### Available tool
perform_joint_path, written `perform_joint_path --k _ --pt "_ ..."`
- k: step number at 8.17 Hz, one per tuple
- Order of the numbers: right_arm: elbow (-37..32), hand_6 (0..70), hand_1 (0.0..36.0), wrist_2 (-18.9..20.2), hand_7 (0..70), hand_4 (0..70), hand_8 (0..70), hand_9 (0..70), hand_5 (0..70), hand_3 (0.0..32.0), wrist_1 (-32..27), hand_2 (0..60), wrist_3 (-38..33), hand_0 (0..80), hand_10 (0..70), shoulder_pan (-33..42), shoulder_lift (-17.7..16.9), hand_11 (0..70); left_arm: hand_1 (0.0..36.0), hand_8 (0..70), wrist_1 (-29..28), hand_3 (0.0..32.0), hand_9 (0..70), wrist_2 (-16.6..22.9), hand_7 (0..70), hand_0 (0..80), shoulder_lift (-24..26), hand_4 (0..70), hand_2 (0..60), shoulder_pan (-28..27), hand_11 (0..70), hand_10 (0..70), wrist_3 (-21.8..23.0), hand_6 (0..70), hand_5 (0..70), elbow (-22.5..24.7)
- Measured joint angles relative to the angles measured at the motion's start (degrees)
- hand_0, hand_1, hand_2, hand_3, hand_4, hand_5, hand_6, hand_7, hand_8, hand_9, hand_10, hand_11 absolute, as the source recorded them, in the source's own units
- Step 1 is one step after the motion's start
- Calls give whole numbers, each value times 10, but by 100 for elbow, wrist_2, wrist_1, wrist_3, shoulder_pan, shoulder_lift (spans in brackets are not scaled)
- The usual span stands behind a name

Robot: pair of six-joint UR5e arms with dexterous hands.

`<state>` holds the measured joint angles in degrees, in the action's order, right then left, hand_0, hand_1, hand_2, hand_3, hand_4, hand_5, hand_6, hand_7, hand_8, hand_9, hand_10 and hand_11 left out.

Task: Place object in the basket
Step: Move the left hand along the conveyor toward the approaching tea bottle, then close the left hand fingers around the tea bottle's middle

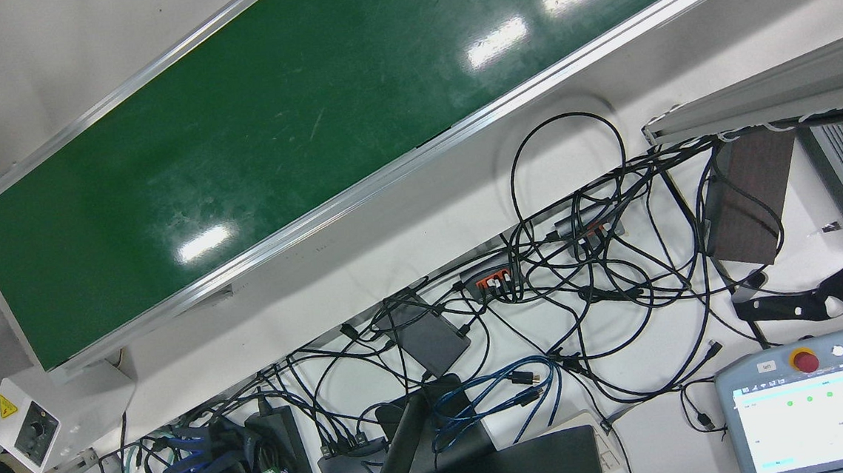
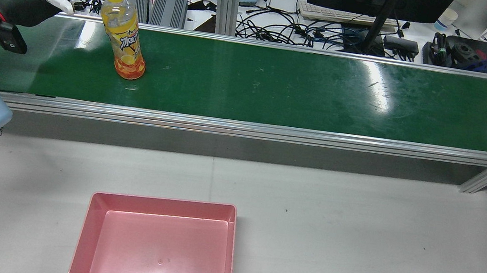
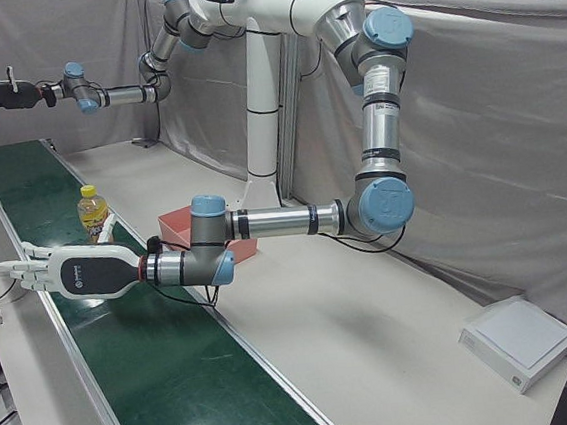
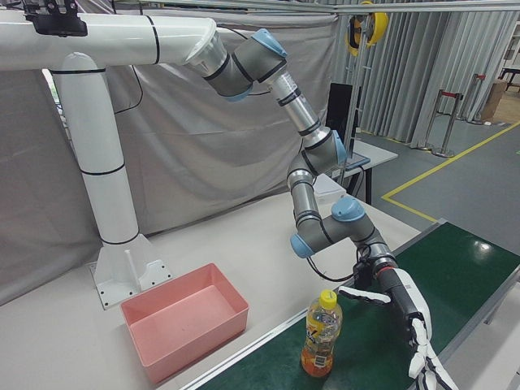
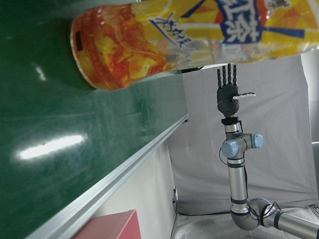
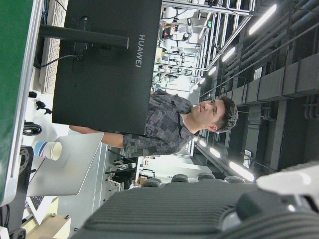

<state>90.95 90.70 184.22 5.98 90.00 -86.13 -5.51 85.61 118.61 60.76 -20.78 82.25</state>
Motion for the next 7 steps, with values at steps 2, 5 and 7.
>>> perform_joint_path --k 2,5,7 --pt "2 0 0 0 0 0 0 0 0 0 0 0 0 0 0 0 0 0 31 68 -190 0 120 -6 7 487 -245 178 0 -1 136 88 -4 0 179 11" --pt "2 0 0 0 0 0 0 0 0 0 0 0 0 0 0 0 0 0 36 68 -384 0 118 -9 3 495 -534 187 0 5 137 88 -5 0 190 46" --pt "5 0 0 0 0 0 0 0 0 0 0 0 0 0 0 0 0 0 38 72 -426 0 123 -7 3 499 -701 195 0 1 135 87 1 0 200 204"
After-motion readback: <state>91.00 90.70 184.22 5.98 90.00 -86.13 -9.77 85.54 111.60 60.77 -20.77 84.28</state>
